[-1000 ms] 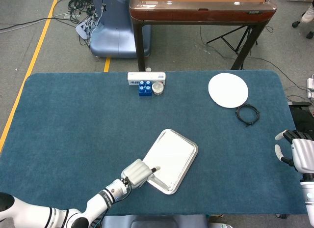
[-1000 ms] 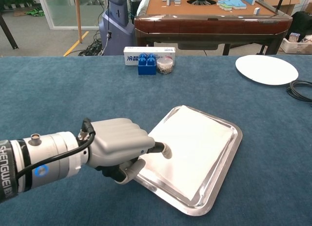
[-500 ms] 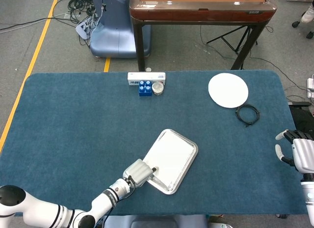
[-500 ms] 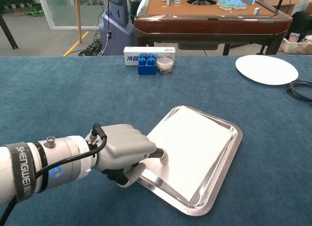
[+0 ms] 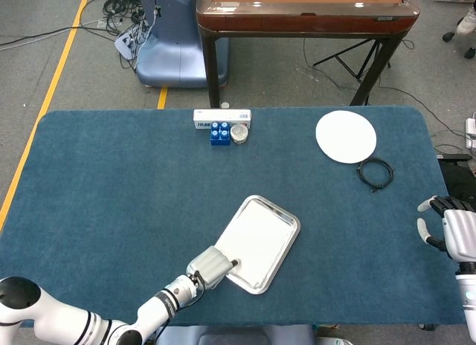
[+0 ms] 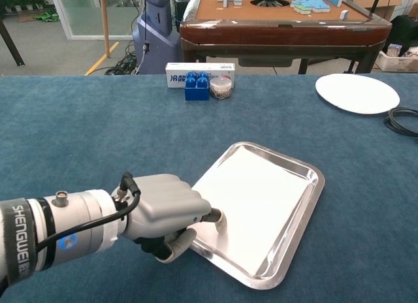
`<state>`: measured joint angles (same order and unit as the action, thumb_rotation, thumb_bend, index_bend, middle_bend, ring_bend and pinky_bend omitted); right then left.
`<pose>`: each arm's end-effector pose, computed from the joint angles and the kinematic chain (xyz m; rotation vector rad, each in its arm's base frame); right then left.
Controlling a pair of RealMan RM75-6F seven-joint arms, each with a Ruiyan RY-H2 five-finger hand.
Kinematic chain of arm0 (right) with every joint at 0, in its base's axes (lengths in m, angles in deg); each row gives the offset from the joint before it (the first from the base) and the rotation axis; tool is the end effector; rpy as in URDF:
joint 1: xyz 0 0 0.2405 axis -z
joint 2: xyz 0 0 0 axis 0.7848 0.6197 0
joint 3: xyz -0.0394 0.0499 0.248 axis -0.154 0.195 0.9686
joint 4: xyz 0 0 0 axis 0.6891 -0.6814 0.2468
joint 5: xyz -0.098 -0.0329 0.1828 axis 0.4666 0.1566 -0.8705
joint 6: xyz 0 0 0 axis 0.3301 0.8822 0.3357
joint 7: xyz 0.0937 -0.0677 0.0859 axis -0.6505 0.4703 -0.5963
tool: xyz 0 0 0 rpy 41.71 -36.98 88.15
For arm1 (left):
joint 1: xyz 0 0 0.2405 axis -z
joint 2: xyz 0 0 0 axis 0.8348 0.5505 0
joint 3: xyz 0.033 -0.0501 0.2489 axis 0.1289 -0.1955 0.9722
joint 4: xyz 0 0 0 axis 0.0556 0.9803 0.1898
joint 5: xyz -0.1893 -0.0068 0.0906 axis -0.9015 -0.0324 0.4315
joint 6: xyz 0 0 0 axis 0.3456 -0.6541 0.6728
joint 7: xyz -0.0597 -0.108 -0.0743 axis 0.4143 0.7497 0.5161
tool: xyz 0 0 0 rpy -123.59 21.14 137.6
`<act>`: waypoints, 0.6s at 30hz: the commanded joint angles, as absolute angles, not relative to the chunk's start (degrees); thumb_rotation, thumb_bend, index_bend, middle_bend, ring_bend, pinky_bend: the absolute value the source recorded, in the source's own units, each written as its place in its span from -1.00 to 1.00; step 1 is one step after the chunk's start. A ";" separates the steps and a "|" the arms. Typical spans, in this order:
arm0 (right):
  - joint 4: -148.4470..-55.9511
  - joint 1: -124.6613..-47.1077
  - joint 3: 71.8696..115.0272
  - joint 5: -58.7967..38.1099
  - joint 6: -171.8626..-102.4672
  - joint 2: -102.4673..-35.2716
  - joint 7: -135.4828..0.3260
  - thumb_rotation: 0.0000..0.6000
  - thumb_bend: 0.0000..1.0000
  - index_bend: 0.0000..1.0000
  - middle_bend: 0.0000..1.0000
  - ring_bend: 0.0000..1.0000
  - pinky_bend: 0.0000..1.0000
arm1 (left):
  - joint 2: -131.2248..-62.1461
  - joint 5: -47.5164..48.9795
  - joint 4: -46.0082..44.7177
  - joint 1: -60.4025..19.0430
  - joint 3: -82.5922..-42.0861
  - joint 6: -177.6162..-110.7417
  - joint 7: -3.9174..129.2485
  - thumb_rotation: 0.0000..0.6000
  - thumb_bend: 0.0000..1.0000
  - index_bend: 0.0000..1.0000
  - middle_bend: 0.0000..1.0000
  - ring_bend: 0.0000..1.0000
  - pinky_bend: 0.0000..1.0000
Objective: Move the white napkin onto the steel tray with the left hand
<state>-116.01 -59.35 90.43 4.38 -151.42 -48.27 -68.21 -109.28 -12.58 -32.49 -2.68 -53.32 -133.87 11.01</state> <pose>-0.3364 -0.2132 0.1810 1.3010 -0.9244 0.8205 -0.0671 0.2312 -0.0898 -2.4276 -0.7233 -0.6567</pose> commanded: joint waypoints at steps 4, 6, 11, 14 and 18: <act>-116.00 -59.34 90.50 4.26 -151.40 -48.22 -68.31 1.00 -0.14 -0.10 -0.21 -0.43 -0.43 | -109.51 -11.83 -32.69 -2.14 -52.82 -134.25 11.76 1.00 0.52 -0.56 1.00 0.79 0.96; -116.01 -59.33 90.47 4.32 -151.41 -48.17 -68.38 1.00 -0.14 -0.10 -0.21 -0.43 -0.43 | -109.76 -11.75 -32.36 -2.01 -52.75 -134.42 12.08 1.00 0.52 -0.56 1.00 0.79 0.96; -116.01 -59.30 90.53 4.30 -151.50 -48.12 -68.53 1.00 -0.14 -0.10 -0.21 -0.43 -0.43 | -109.88 -11.40 -31.25 -2.09 -52.93 -135.52 12.97 1.00 0.52 -0.56 1.00 0.79 0.96; -115.98 -59.33 90.53 4.26 -151.42 -48.15 -68.49 1.00 -0.14 -0.10 -0.21 -0.43 -0.43 | -109.69 -11.76 -30.65 -2.06 -53.16 -135.90 13.43 1.00 0.51 -0.56 1.00 0.79 0.96; -115.95 -59.37 90.52 4.25 -151.37 -48.22 -68.38 1.00 -0.14 -0.10 -0.21 -0.43 -0.43 | -109.40 -12.27 -30.32 -1.90 -53.15 -136.09 13.59 1.00 0.52 -0.56 1.00 0.79 0.96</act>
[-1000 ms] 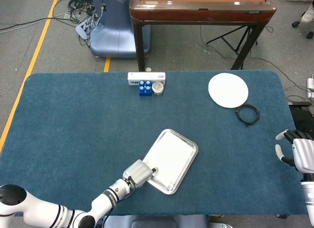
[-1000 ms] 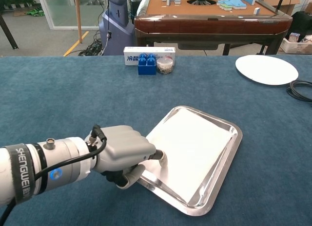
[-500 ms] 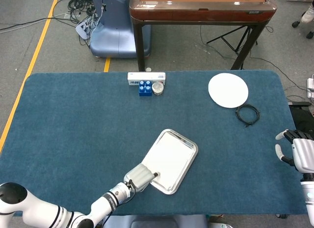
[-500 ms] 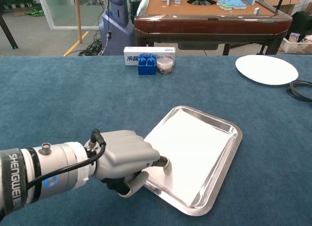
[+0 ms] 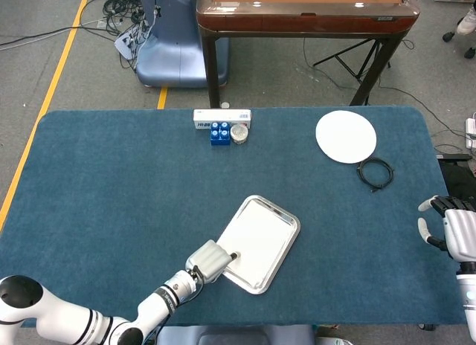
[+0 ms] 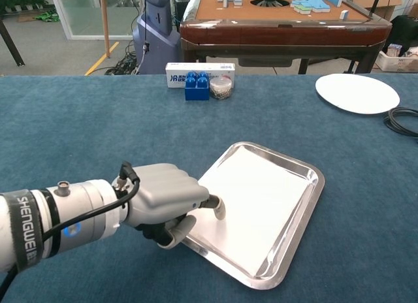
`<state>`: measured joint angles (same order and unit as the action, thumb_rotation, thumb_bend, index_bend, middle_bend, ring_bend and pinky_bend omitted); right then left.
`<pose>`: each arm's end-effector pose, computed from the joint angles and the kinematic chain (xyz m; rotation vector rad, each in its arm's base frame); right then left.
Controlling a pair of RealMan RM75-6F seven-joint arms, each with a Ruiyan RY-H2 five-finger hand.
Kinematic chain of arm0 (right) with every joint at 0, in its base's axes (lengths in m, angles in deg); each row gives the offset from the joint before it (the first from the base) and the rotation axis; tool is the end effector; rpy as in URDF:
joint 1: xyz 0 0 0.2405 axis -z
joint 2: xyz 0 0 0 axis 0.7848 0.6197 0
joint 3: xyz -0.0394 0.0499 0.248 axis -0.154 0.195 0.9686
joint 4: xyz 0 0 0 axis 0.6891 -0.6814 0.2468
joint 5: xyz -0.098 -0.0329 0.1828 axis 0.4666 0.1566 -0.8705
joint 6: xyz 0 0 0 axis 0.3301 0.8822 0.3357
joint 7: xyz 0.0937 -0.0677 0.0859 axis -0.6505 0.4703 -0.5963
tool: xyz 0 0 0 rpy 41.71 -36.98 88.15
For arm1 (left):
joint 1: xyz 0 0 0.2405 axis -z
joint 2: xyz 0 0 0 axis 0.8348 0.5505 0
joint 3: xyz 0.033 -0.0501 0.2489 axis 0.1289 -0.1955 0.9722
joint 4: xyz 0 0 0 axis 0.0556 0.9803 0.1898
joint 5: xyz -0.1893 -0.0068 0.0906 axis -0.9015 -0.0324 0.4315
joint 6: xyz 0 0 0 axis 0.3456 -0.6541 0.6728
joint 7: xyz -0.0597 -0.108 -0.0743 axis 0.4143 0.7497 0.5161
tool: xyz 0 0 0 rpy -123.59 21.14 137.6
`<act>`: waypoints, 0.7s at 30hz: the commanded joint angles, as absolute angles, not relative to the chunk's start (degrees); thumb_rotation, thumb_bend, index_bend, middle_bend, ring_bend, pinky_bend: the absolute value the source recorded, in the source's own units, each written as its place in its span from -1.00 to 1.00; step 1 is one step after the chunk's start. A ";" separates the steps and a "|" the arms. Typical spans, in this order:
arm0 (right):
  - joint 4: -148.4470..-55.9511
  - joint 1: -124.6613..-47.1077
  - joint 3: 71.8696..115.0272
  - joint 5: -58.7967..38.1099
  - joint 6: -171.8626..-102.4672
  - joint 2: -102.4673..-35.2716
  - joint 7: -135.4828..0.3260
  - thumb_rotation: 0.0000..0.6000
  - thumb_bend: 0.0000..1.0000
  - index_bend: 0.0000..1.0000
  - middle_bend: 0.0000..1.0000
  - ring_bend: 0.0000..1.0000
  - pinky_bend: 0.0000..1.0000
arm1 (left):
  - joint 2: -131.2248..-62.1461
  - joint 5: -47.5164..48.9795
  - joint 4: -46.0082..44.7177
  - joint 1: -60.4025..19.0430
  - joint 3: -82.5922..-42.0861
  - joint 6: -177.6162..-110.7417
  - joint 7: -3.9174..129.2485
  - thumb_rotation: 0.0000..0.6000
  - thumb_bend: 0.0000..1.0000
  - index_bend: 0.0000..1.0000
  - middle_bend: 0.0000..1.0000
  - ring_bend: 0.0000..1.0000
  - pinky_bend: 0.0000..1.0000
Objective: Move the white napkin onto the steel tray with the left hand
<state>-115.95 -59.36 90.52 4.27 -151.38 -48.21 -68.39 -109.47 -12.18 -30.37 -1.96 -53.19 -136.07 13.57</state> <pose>-0.3368 -0.2136 0.1818 1.2979 -0.9252 0.8218 -0.0698 0.2440 -0.0879 -2.3678 -0.7292 -0.6771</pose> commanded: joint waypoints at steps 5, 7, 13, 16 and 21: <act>-115.99 -59.40 90.51 4.22 -151.32 -48.24 -68.26 1.00 -0.14 -0.10 -0.21 -0.43 -0.43 | -109.29 -12.78 -30.38 -1.63 -52.64 -136.15 13.36 1.00 0.51 -0.56 1.00 0.79 0.96; -115.99 -59.37 90.53 4.23 -151.39 -48.24 -68.29 1.00 -0.14 -0.10 -0.21 -0.43 -0.43 | -109.33 -13.00 -30.40 -1.52 -52.50 -136.18 13.24 1.00 0.52 -0.56 1.00 0.79 0.96; -116.01 -59.35 90.54 4.21 -151.41 -48.19 -68.35 1.00 -0.14 -0.10 -0.21 -0.43 -0.43 | -109.57 -13.52 -30.58 -1.05 -52.02 -135.90 12.95 1.00 0.52 -0.56 1.00 0.79 0.96; -116.06 -59.32 90.56 4.28 -151.50 -48.13 -68.44 1.00 -0.14 -0.10 -0.21 -0.43 -0.43 | -109.79 -13.71 -30.62 -0.81 -52.02 -135.90 12.90 1.00 0.52 -0.56 1.00 0.79 0.96; -116.06 -59.29 90.59 4.23 -151.54 -48.06 -68.55 1.00 -0.14 -0.10 -0.21 -0.43 -0.43 | -110.25 -13.78 -30.59 -0.55 -51.82 -135.77 13.02 1.00 0.52 -0.56 1.00 0.79 0.96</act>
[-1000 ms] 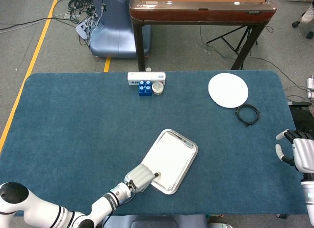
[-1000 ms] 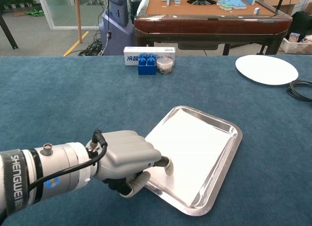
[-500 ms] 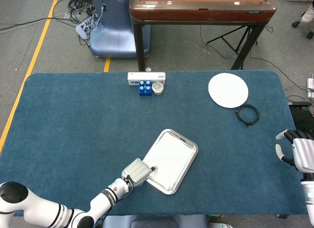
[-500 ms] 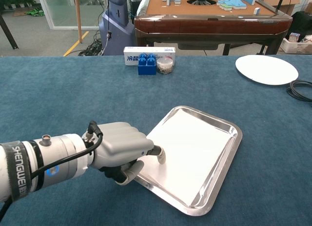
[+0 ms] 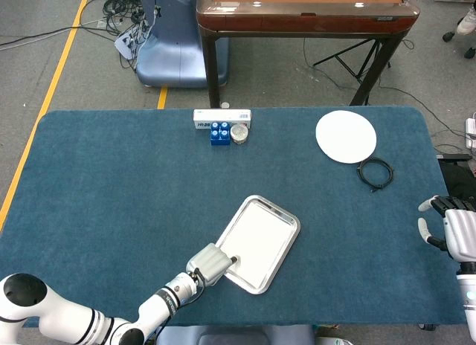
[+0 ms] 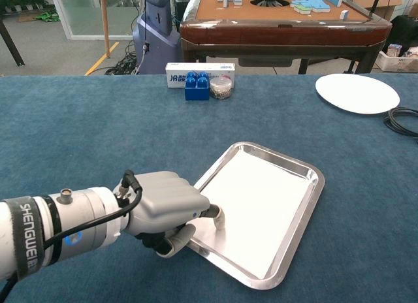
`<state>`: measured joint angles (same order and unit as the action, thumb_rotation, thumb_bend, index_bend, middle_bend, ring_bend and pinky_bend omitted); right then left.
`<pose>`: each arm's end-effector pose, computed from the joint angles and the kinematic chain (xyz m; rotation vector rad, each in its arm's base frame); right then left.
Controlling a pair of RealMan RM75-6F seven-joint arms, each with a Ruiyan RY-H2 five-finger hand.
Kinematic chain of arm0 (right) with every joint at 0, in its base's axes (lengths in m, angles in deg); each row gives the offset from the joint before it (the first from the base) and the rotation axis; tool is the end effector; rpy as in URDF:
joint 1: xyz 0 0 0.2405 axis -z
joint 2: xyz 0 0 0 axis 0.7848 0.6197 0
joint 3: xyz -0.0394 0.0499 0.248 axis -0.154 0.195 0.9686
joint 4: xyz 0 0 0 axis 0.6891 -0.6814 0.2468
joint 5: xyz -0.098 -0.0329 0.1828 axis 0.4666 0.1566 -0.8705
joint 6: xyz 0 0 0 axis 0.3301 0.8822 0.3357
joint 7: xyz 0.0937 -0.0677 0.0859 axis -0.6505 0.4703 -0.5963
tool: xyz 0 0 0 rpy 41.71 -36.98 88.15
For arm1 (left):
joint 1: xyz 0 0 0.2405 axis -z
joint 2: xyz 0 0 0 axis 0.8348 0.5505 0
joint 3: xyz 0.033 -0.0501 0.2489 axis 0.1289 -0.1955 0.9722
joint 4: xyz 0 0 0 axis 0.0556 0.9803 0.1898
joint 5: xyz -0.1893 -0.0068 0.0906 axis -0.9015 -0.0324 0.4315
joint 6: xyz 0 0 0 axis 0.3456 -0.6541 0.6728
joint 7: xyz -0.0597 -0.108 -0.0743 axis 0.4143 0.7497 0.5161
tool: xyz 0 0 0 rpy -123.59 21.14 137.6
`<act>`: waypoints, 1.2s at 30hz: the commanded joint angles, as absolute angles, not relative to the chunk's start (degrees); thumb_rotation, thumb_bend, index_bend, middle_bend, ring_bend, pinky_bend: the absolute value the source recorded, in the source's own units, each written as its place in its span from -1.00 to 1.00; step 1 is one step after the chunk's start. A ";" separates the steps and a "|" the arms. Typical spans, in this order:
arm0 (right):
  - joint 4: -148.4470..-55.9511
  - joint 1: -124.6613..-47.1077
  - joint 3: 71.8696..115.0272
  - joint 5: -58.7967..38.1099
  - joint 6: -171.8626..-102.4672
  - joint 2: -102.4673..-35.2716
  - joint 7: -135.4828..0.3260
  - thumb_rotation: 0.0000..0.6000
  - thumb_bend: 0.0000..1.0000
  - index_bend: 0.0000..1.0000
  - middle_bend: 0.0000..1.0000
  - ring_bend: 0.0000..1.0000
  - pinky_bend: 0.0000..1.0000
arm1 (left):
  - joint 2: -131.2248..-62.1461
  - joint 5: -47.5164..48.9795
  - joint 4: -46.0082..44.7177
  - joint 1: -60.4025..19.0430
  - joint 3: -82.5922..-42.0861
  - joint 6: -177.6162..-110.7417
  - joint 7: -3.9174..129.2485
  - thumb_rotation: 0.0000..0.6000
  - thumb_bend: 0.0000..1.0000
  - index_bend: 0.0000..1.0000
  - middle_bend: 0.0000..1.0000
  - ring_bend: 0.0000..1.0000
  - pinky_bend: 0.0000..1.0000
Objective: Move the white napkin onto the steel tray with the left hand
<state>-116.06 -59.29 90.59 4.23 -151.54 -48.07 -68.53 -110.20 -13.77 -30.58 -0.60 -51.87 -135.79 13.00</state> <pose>-0.3366 -0.2134 0.1830 1.2940 -0.9243 0.8248 -0.0699 0.2372 -0.0938 -2.4058 -0.7257 -0.6432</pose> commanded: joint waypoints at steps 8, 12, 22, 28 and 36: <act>-116.09 -59.30 90.63 4.09 -151.41 -47.99 -68.59 1.00 -0.14 -0.10 -0.21 -0.43 -0.43 | -110.37 -13.11 -30.45 -0.57 -51.97 -136.55 13.71 1.00 0.51 -0.56 1.00 0.79 0.96; -116.12 -59.36 90.60 4.04 -151.30 -48.03 -68.39 1.00 -0.14 -0.10 -0.21 -0.43 -0.43 | -109.84 -12.36 -30.91 -0.62 -52.50 -137.01 14.37 1.00 0.52 -0.56 1.00 0.79 0.96; -116.14 -59.38 90.61 3.95 -151.22 -48.05 -68.31 1.00 -0.14 -0.10 -0.21 -0.43 -0.43 | -108.87 -12.28 -31.56 -0.63 -52.23 -137.37 14.35 1.00 0.51 -0.56 1.00 0.79 0.96; -116.12 -59.38 90.65 3.84 -151.19 -48.05 -68.32 1.00 -0.14 -0.10 -0.21 -0.43 -0.43 | -109.09 -12.57 -31.24 -0.52 -51.97 -137.14 14.23 1.00 0.51 -0.56 1.00 0.79 0.96; -116.19 -59.35 90.65 3.87 -151.26 -47.99 -68.34 1.00 -0.14 -0.10 -0.21 -0.43 -0.43 | -109.72 -13.37 -30.51 -0.28 -51.57 -137.06 13.51 1.00 0.51 -0.56 1.00 0.79 0.96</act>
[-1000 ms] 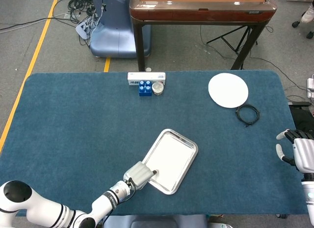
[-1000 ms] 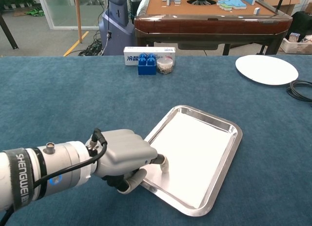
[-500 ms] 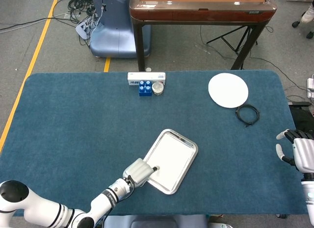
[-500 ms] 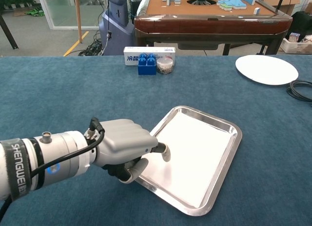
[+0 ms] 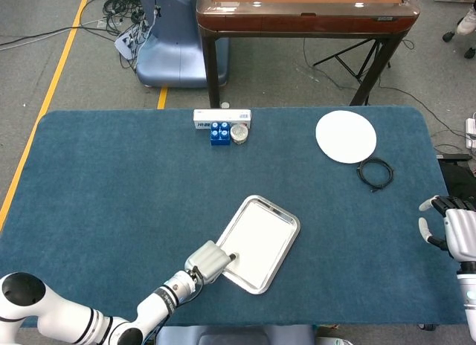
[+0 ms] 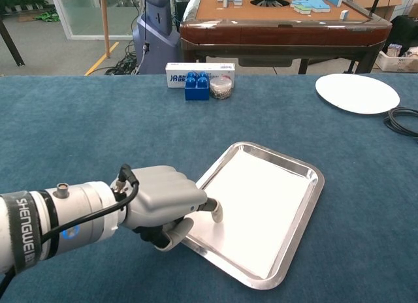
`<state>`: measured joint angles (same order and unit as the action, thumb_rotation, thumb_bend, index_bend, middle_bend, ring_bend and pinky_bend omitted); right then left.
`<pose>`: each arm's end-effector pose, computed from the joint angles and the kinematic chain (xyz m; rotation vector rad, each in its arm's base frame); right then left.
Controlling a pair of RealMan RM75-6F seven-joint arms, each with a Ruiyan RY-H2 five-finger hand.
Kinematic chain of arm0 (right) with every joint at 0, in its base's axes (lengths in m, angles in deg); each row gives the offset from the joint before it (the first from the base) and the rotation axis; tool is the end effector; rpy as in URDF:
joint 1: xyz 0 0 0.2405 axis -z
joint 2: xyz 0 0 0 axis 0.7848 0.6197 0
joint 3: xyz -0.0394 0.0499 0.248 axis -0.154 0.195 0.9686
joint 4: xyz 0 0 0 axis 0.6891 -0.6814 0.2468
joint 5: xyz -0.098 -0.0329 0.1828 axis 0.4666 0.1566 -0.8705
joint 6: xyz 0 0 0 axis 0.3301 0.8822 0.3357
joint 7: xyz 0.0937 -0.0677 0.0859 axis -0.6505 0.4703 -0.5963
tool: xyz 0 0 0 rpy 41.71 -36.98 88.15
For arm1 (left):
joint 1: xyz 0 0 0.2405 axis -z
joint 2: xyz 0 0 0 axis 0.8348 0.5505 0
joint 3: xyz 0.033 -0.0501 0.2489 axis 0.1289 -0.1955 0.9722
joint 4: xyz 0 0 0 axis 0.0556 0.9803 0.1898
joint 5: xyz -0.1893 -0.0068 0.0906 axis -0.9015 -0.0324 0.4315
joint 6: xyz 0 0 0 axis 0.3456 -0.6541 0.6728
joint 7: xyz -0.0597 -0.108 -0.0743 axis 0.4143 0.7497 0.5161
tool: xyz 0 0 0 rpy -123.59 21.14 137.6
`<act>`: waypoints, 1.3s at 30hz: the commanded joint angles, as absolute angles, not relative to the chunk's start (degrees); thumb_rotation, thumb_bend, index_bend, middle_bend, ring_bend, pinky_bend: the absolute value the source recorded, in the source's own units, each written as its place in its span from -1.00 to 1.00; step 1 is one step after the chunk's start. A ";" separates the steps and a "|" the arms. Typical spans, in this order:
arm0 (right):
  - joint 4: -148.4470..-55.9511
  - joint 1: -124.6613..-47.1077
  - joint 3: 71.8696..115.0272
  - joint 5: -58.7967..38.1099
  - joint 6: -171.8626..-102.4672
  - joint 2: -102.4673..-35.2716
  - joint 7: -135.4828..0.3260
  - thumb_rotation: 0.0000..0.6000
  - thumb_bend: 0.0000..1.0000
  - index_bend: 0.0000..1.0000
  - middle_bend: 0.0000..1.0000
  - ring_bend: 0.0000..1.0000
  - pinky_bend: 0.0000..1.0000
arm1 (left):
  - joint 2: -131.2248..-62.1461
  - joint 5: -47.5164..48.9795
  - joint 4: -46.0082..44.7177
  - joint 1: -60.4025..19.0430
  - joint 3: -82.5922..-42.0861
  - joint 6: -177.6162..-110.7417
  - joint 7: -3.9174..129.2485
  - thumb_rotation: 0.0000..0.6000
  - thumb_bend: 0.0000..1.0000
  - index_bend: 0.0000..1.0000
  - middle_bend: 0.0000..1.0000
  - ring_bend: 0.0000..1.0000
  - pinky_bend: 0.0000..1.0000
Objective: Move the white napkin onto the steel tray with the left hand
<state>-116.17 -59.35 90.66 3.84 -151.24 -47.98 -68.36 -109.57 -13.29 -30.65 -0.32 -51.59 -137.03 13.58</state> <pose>-0.3371 -0.2139 0.1832 1.2913 -0.9281 0.8190 -0.0708 0.2416 -0.0893 -2.3836 -0.7136 -0.6532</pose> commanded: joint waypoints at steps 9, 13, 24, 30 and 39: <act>-116.22 -59.34 90.71 3.75 -151.23 -47.93 -68.41 1.00 -0.14 -0.10 -0.21 -0.43 -0.43 | -110.45 -14.48 -29.43 -0.13 -51.43 -137.35 12.71 1.00 0.51 -0.56 1.00 0.79 0.96; -116.24 -59.35 90.68 3.77 -151.18 -47.93 -68.40 1.00 -0.14 -0.10 -0.21 -0.43 -0.43 | -110.87 -14.54 -29.01 -0.16 -51.26 -137.56 12.44 1.00 0.51 -0.56 1.00 0.79 0.96; -116.22 -59.43 90.71 3.61 -151.00 -47.99 -68.27 1.00 -0.14 -0.10 -0.21 -0.43 -0.43 | -111.63 -13.14 -28.62 -0.69 -51.52 -138.54 12.81 1.00 0.51 -0.56 1.00 0.79 0.96; -116.30 -59.39 90.70 3.65 -151.09 -47.92 -68.32 1.00 -0.14 -0.10 -0.21 -0.43 -0.43 | -112.14 -11.76 -28.18 -1.36 -51.67 -139.60 13.22 1.00 0.51 -0.56 1.00 0.79 0.96; -116.31 -59.35 90.71 3.63 -151.12 -47.85 -68.36 1.00 -0.14 -0.10 -0.21 -0.43 -0.43 | -108.61 -7.45 -29.55 -3.76 -51.48 -142.00 16.07 1.00 0.51 -0.59 1.00 0.73 0.95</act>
